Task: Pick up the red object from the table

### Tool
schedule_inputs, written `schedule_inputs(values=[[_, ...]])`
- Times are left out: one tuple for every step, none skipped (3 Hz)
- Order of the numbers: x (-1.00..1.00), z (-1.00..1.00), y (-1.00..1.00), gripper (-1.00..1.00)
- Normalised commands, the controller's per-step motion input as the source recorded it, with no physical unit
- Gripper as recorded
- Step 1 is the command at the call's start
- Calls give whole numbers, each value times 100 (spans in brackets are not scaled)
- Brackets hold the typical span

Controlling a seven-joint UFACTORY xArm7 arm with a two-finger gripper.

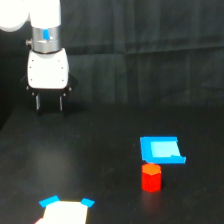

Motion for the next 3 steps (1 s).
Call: schedule_inputs(values=[[100,-29,-88,100],[100,-55,-53,88],[100,-68,-5,100]])
